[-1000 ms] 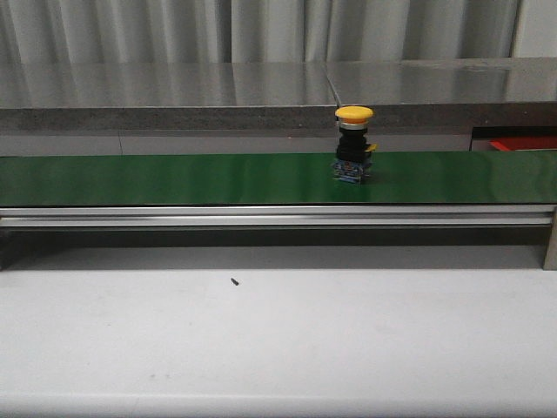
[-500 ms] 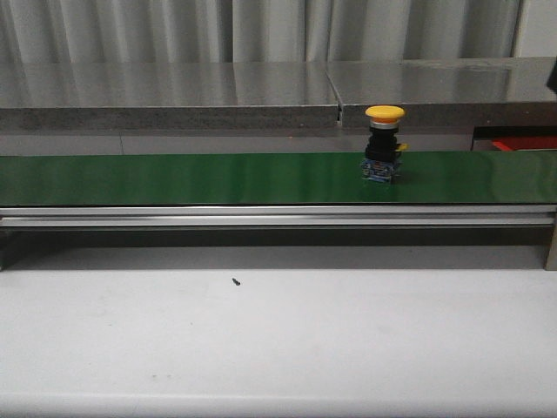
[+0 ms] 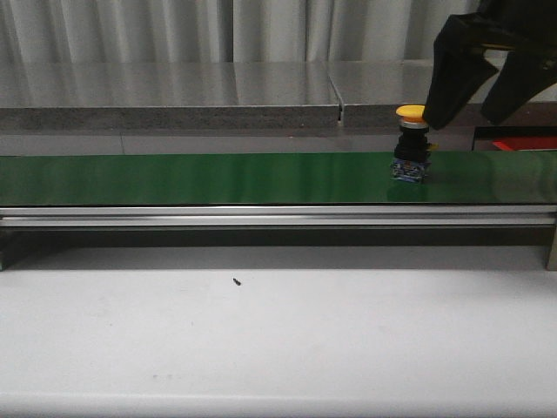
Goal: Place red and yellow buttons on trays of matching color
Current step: 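Grasp the yellow button at the belt end with the right gripper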
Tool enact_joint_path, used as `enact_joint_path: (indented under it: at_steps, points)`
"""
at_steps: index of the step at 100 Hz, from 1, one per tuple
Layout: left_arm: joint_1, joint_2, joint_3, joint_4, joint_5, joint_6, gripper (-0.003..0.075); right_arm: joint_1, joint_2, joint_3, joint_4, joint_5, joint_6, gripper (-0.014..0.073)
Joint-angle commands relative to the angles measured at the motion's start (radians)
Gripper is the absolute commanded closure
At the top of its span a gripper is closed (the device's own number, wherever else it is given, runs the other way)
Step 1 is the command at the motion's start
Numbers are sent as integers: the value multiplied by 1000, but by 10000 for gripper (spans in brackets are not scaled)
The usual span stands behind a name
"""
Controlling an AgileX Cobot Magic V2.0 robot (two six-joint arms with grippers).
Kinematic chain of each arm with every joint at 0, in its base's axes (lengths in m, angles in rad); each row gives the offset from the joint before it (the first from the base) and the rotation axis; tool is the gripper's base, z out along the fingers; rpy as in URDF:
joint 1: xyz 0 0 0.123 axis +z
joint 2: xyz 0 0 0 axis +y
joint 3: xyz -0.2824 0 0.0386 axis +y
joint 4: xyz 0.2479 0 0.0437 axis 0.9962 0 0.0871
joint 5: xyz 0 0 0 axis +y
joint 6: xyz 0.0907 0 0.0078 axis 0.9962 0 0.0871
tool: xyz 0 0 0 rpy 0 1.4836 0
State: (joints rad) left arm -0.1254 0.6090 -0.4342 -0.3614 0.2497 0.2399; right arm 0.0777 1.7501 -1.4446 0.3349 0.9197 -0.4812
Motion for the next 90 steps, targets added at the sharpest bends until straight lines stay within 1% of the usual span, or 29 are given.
enact_joint_path:
  at_steps: [1,22,34,37,41,46,51,53,56,58,63,67,78,90]
  points:
    - [0,-3,-29,-14,-77,0,739,0,-4,-77,25,-34,-7,-50]
    - [0,-3,-29,-14,-77,0,739,0,83,-162,25,-37,-4,-50]
    - [0,-3,-29,-14,-77,0,739,0,113,-175,21,-41,8,-43]
    - [0,-3,-29,-14,-77,0,739,0,117,-175,17,-44,11,-24]
    - [0,-3,-29,-14,-77,0,739,0,121,-175,10,-45,20,25]
    - [0,-3,-29,-14,-77,0,739,-1,125,-175,2,-45,35,118]
    - [0,-3,-29,-14,-77,0,739,-1,126,-175,-7,-42,51,251]
    - [0,-3,-29,-14,-77,0,739,-2,126,-175,-10,-38,57,284]
    - [0,-3,-29,-14,-77,0,739,-3,123,-175,-13,-34,62,357]
    - [0,-3,-29,-14,-77,0,739,-3,121,-176,-13,-29,65,393]
    - [0,-3,-29,-14,-77,0,739,-5,114,-181,-18,-12,72,447]
    - [0,-3,-29,-14,-77,0,739,-10,109,-192,-22,15,76,461]
    - [0,-3,-29,-14,-77,0,739,-34,77,-241,-55,96,101,461]
    - [0,-3,-29,-14,-77,0,739,-97,17,-273,-118,155,154,461]
